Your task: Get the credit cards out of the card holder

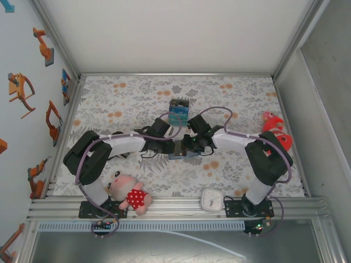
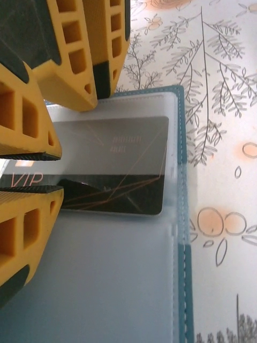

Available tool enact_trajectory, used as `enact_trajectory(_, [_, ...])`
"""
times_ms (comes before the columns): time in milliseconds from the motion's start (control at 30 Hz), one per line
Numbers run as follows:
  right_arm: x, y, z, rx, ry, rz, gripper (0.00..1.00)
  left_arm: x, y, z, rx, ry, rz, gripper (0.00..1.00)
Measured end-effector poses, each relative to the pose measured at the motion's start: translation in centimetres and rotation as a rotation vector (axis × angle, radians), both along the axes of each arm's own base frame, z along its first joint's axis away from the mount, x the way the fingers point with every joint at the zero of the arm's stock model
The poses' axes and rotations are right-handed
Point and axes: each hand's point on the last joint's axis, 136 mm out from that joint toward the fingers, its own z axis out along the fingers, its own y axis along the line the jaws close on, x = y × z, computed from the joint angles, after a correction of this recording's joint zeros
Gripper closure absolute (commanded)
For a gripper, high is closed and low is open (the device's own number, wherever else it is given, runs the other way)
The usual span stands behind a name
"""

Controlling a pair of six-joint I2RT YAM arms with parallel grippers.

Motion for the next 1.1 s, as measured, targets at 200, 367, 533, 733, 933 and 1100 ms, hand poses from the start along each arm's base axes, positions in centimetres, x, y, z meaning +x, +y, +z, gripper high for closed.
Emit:
enact_trajectory(200, [0.1, -0.5, -0.5, 0.012, 0.012, -0.023, 0.80, 0.0, 0.0, 0.0, 0.022, 0.004, -0.012, 0.80])
enact_trajectory(367, [0.1, -0.6, -0.8, 0.035, 0.018, -0.036, 0.79, 0.0, 0.0, 0.0, 0.026, 0.006, -0.016, 0.81])
enact_trajectory(533, [0.2, -0.7, -1.0, 0.063, 0.027, -0.053, 0.79, 0.0, 0.0, 0.0, 0.029, 0.007, -0.017, 0.83])
enact_trajectory(733, [0.2, -0.8, -0.8, 0.100, 0.031, -0.068, 0.78, 0.0, 0.0, 0.0, 0.031, 0.010, -0.018, 0.84])
enact_trajectory(933, [0.0, -0.8, 0.0, 0.132, 0.021, -0.065, 0.77, 0.0, 0.0, 0.0, 0.033, 0.011, -0.018, 0.84])
enact_trajectory(1100, [0.2, -0.9, 0.5, 0.141, 0.013, -0.069, 0.77, 0.0, 0.0, 0.0, 0.036, 0.011, -0.021, 0.84])
